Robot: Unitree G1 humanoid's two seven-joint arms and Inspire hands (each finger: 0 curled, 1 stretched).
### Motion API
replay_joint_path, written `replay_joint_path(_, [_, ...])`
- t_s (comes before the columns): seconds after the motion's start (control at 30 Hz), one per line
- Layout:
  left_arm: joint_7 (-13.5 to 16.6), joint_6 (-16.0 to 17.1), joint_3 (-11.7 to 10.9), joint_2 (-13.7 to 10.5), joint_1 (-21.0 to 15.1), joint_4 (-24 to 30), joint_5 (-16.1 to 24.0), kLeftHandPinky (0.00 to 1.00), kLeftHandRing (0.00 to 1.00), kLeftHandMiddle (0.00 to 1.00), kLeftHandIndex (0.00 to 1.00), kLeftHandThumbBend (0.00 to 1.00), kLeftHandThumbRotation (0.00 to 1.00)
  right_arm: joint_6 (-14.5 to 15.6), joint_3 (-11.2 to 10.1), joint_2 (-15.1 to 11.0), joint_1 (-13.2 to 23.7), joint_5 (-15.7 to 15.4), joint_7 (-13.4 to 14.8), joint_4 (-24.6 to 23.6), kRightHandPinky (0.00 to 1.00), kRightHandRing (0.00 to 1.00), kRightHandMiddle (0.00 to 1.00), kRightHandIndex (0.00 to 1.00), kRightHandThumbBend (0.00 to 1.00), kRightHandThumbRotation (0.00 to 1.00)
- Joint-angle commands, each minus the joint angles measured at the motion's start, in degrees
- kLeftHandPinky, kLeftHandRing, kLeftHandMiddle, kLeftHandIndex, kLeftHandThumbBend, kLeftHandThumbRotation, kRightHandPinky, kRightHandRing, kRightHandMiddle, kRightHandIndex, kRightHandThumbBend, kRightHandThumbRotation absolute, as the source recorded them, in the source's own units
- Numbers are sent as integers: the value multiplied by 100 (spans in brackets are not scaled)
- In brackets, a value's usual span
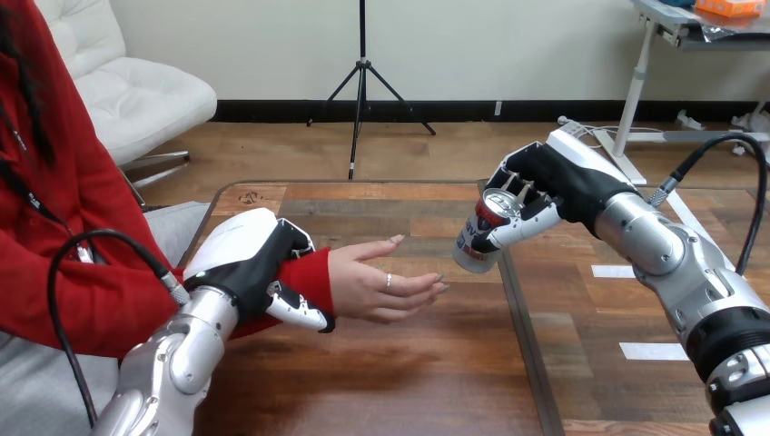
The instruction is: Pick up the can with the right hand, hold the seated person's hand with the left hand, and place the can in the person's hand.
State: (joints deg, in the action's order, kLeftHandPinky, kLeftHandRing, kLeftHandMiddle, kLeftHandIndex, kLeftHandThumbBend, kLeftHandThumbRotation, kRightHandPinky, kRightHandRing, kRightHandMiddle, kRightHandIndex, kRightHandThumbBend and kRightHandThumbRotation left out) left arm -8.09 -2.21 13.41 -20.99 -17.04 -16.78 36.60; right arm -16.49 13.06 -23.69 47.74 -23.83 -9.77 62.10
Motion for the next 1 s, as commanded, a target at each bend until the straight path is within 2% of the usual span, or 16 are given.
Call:
replay_joint_path(0.0, [226,472,220,896,-1913,328,-311,21,27,36,36,69,0,-332,-60,163,1267,76,70,-962,31,34,41,45,73,0])
replay_joint_path(0.83, [161,416,335,1174,-2127,125,-269,22,28,37,37,67,0,-104,-61,283,1188,-67,51,-1465,29,33,41,45,72,0])
replay_joint_path(0.97, [164,404,342,1213,-2152,119,-269,22,29,38,37,67,0,-137,-50,291,1184,-98,54,-1493,29,33,41,45,72,0])
